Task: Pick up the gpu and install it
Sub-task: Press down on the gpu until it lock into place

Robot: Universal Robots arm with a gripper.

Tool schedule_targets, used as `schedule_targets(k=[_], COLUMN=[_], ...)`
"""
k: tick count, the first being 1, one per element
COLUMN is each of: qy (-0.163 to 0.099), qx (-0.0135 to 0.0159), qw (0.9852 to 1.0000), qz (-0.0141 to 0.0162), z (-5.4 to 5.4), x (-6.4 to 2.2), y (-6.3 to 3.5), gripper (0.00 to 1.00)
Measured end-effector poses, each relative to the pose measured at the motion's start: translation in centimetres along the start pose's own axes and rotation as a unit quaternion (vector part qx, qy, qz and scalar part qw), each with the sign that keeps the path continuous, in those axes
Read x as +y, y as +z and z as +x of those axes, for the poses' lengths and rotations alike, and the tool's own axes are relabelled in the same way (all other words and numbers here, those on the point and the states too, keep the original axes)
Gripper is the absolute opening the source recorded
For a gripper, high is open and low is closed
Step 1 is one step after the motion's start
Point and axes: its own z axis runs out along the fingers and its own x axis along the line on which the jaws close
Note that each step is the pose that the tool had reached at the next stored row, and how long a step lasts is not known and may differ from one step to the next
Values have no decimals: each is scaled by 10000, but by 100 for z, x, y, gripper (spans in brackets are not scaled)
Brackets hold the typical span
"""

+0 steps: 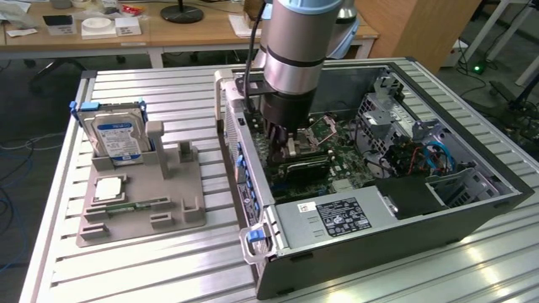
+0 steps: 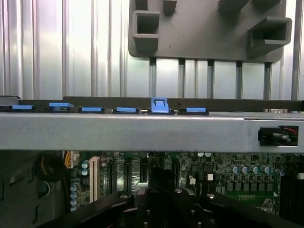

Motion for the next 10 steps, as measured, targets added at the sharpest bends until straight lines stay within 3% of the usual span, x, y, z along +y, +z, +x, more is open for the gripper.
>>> schedule_targets(k=[10], qy=[-1], qx=[7], qw=[10000], qz=[-5], z=[-9], x=[-3], y=[113], gripper=[11])
